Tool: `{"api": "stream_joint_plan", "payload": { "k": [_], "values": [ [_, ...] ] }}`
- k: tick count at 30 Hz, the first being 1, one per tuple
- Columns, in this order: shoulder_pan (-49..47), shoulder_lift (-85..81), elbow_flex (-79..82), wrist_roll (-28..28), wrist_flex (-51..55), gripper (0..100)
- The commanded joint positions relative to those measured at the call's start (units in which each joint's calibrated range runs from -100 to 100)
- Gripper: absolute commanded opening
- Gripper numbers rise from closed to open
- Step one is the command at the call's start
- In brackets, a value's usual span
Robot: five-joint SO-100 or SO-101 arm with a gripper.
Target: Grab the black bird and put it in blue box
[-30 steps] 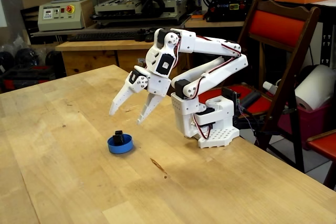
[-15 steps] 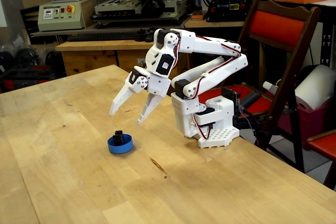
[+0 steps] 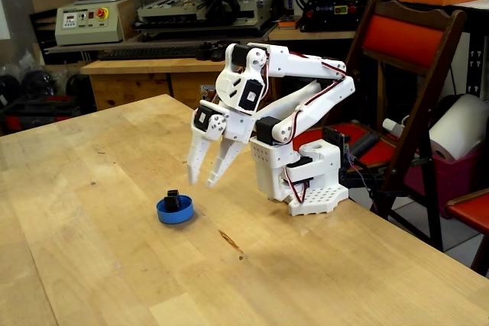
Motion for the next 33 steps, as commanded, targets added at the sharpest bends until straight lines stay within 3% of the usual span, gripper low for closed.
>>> {"api": "stream_joint_plan", "payload": {
  "k": [1,20,33],
  "values": [
    [-1.6,-0.2,2.7,-0.3,-0.9,2],
    [11.0,-0.3,9.3,0.1,-5.3,2],
    [11.7,-0.2,11.5,0.1,-9.9,2]
  ]
}}
